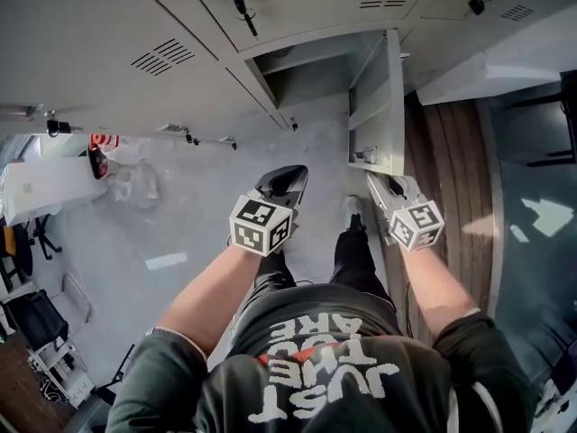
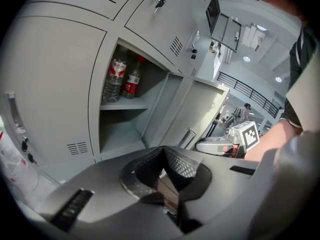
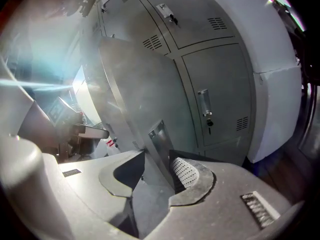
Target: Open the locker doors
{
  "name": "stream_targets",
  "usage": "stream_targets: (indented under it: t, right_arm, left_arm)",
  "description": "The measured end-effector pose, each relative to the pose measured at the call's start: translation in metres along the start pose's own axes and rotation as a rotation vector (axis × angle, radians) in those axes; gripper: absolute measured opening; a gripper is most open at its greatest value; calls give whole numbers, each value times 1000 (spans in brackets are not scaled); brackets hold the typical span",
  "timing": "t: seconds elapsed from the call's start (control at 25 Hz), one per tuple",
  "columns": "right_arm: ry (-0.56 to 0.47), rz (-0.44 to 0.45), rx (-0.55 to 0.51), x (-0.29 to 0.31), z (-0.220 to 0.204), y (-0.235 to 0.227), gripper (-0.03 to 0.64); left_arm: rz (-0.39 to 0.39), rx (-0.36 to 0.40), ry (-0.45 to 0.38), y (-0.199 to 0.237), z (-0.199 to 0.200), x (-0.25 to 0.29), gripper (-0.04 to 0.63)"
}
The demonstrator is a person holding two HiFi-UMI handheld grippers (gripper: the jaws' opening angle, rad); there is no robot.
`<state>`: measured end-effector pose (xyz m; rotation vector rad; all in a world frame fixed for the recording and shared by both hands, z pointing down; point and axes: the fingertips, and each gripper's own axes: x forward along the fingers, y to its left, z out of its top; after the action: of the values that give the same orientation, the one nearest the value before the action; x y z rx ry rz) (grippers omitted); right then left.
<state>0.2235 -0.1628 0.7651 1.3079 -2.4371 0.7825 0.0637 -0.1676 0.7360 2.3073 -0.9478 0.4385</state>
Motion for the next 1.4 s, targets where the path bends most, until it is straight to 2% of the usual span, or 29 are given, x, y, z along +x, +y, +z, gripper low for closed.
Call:
stream_targets:
  t: [0.48,0.68,0.96,1.4]
  right_arm:
    - [14,-96,-85,-35,4,-44,144]
    - [-4,-152,-75,-46,6,-65,132]
    - [-29,-292,-30,-63,15,-104,66]
    - [-49,-413,12,-74,29,-151,63]
  left_arm:
    - [-24,32,20,-16,5,13,5]
    - [-24,35,22,-19,5,12,5]
    - [-20,39,23,-22,4,8,5]
    - [3,37,15,-19,2,-8,5]
